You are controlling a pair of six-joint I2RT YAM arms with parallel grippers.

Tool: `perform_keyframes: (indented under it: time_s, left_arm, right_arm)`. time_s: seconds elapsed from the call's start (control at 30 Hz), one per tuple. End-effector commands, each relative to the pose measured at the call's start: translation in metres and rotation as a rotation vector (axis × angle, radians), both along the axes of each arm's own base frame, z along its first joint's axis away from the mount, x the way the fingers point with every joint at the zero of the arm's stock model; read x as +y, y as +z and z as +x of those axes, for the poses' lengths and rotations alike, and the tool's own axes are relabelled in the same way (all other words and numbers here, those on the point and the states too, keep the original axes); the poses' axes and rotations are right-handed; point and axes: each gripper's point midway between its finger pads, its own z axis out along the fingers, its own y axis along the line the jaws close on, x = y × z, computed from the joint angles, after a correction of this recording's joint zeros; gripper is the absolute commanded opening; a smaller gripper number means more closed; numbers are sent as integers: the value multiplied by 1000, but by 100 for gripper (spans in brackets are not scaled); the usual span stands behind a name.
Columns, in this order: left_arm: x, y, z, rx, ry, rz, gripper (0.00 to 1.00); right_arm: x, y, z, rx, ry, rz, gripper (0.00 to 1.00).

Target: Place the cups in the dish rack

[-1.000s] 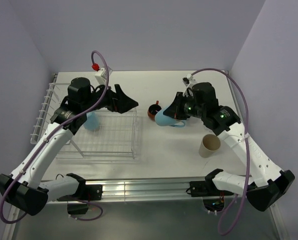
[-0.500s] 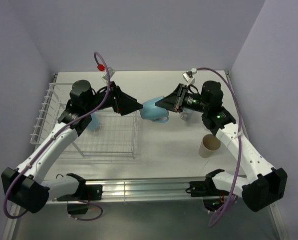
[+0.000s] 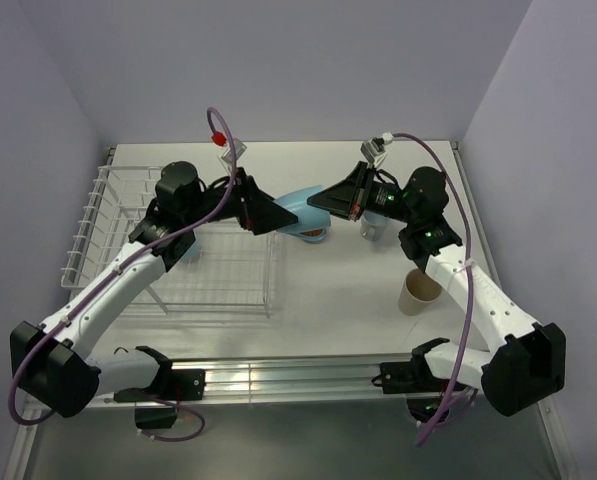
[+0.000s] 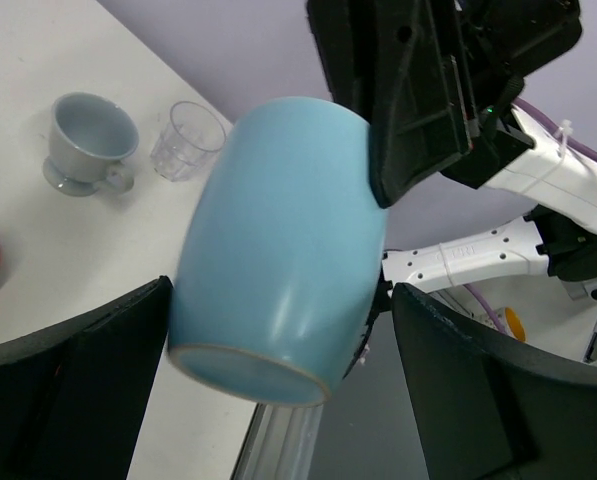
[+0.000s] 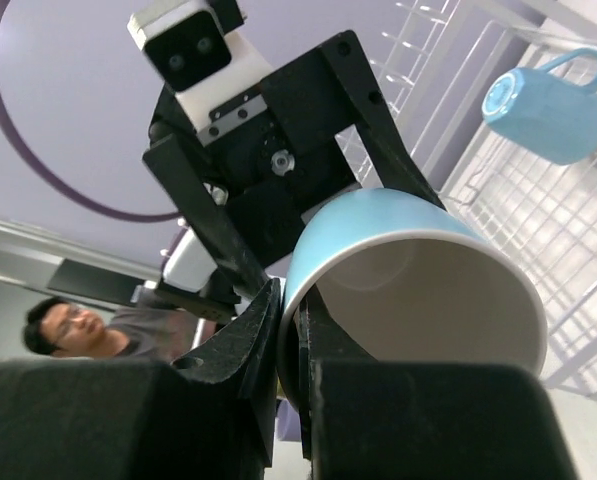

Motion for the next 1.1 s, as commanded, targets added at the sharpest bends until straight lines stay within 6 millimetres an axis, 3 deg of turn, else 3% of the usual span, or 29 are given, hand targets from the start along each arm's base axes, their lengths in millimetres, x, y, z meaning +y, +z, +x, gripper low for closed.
perform_keyframes:
  time_s: [0.0,0.5,0.6,0.67,0.7,0.77,0.83,0.97,1.07]
  left_arm:
    - [-8,11,-5,-67,-10,-22,97]
    - [-17,6,-7,-55,-19,-36,88]
    - [-16,8,-6,-58,-8,-36,73]
    - [-16,10,-6,-62,-4,-36,49]
    - [-15,9,-5,-59,1,-31,31]
    - [-15,12,-5,-62,7,-29,16]
    - [-13,15,-6,-68,17,-27,0]
    - [-8,19,-4,-81,59,-30,0]
    - [-3,21,-2,-90,98,-20,0]
  right_arm:
    - [-2,34,-10,-111,45,101,0]
    - [-1,28,-9,-74,83,175,0]
    - [-1,25,-8,-75,75,168,0]
    - [-1,22,-7,-66,69,160,0]
    - [-1,20,-8,-77,64,152,0]
    - [-1,14,-6,-56,49,131,0]
    - [-3,14,-5,-85,22,108,7]
    - [-4,1,1,-63,-33,42,20]
    - [-9,-5,6,-66,-91,-10,36]
